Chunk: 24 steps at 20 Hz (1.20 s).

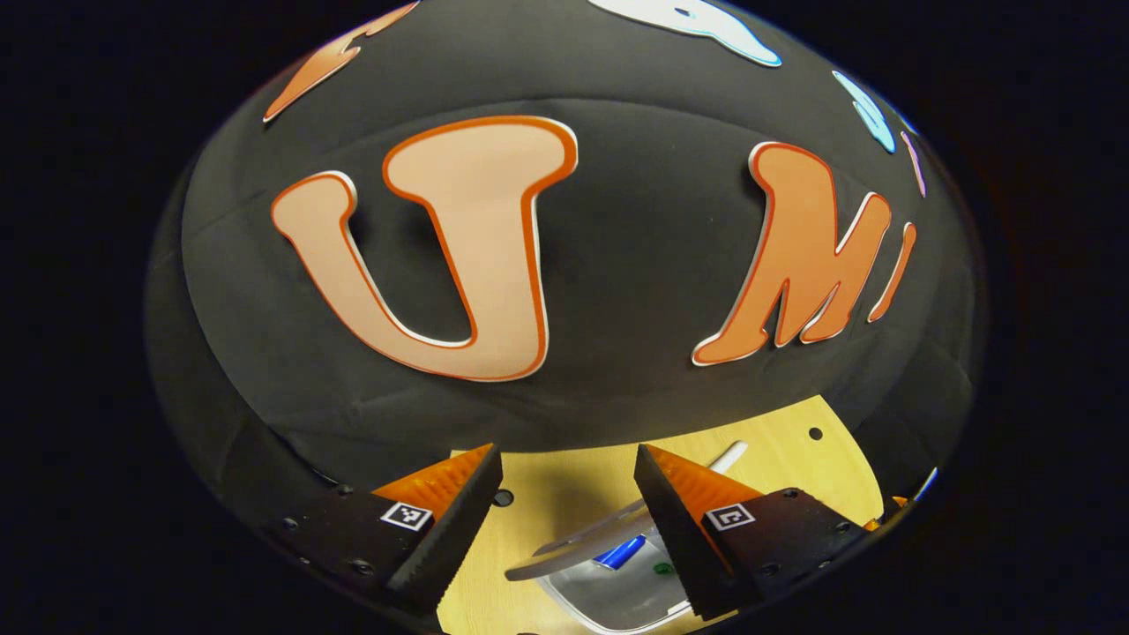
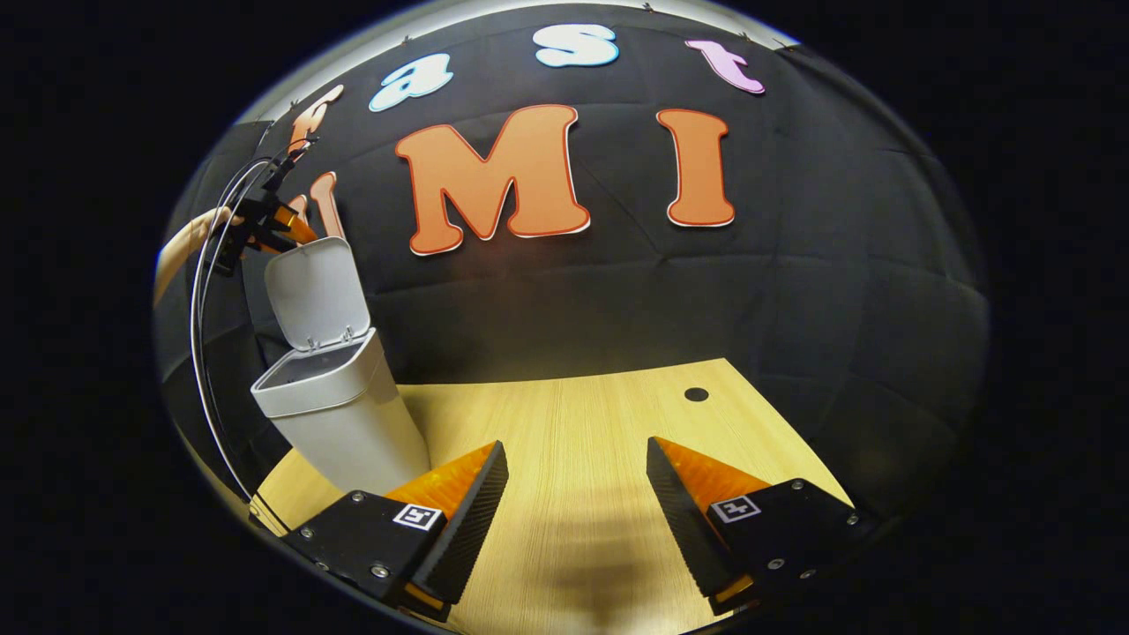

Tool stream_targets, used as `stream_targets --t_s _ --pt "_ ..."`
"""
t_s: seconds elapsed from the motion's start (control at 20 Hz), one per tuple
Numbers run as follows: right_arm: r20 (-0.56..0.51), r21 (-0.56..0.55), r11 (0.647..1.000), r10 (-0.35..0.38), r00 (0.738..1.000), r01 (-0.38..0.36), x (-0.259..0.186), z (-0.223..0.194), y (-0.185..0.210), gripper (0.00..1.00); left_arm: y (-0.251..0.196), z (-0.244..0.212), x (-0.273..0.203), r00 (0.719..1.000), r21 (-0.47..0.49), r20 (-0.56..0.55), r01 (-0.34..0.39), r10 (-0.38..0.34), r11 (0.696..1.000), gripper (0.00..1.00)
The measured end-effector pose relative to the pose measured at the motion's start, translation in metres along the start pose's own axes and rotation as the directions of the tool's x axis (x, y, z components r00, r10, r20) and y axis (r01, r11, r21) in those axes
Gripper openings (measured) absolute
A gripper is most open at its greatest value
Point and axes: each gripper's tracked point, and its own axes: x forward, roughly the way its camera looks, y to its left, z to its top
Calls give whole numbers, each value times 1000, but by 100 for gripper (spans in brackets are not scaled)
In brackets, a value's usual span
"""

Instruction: Press the lid of the desktop garbage bin to open it, pick up the crumpled paper on the desktop and throw it into the bin, then pick up the pop can on the desktop and drop it into the bin, and finally close the garbage bin lid.

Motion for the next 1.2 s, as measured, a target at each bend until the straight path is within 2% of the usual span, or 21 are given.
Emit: stream_targets --t_s 0.45,0.9,1.2 --pt "-7 -8 1000 29 1000 -29 0 2 4 95 -31 -37 -19 999 -26 1 53 -53 998 96" --pt "17 -34 998 59 998 -59 -6 13 11 95 -73 -114 -34 997 -32 -34 74 -75 997 96" --pt "9 -59 994 92 996 -91 -9 12 17 95 -87 -168 -33 992 -59 -98 77 -83 995 97"
